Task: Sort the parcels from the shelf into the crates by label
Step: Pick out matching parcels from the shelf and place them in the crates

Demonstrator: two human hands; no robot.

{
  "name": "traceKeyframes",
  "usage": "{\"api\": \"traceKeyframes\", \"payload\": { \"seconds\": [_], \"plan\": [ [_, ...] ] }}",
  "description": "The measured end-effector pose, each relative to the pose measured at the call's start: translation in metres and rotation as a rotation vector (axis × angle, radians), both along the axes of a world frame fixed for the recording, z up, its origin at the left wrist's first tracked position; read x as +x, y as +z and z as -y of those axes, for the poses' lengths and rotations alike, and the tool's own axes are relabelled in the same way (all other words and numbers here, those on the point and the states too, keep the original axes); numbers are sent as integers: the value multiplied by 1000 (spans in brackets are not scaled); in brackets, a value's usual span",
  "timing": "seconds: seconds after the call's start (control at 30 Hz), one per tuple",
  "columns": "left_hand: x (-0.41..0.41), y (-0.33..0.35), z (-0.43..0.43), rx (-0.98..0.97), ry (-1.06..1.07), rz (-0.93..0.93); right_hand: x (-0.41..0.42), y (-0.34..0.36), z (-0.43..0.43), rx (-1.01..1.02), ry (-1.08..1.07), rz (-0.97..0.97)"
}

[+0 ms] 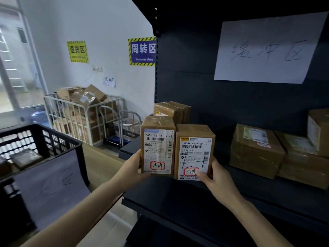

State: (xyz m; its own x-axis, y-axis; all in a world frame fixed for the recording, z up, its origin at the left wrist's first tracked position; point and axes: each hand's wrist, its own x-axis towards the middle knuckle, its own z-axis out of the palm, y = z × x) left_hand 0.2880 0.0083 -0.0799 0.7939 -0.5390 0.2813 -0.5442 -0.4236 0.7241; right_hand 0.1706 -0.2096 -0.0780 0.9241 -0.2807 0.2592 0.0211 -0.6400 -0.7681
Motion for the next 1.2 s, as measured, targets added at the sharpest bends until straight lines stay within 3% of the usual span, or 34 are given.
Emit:
{"api": "traceKeyframes", "payload": {
  "seconds": [0.4,0.9,1.2],
  "plan": [
    [-2,-4,-137,-13,242,5,60,0,-110,22,268,1],
    [-20,3,-442,-59,594,-69,137,5,-397,107,656,4],
    [-39,-1,-562,-169,823,-31,170,0,-528,153,844,10]
  ]
}}
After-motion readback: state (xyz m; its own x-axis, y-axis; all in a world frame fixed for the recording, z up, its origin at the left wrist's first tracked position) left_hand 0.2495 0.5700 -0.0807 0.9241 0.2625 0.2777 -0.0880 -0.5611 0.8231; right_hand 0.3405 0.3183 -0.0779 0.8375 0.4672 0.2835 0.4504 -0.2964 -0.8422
